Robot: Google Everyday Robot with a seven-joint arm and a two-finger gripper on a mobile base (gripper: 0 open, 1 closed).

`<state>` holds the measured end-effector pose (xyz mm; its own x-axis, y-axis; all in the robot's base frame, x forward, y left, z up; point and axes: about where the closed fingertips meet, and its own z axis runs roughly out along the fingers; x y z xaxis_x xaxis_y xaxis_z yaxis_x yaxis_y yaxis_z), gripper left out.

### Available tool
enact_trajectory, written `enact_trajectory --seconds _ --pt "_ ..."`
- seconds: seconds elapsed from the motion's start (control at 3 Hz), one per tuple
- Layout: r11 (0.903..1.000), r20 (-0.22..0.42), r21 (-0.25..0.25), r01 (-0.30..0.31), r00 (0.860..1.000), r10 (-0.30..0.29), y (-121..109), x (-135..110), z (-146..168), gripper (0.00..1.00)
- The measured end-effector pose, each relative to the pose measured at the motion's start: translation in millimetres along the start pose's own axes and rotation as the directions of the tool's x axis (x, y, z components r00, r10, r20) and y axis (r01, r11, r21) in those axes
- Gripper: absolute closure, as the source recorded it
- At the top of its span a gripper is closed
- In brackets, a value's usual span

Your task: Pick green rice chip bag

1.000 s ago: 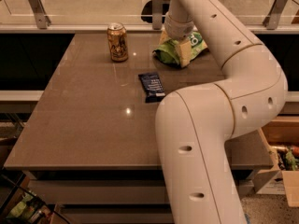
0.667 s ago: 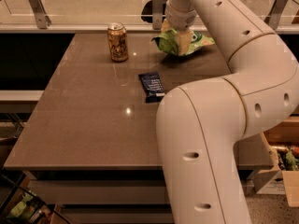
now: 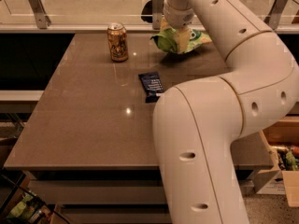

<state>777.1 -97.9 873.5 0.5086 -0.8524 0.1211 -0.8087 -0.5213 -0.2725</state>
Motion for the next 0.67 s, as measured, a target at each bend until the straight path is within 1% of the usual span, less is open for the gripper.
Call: enact_trajectory --seconds 0.33,0.67 --pt "1.0 -0.016 0.008 0.002 1.0 -0.002 -2 0 -9 1.0" --pt "0.9993 -0.013 0.036 0.006 1.0 -0.005 -1 2 -22 1.0"
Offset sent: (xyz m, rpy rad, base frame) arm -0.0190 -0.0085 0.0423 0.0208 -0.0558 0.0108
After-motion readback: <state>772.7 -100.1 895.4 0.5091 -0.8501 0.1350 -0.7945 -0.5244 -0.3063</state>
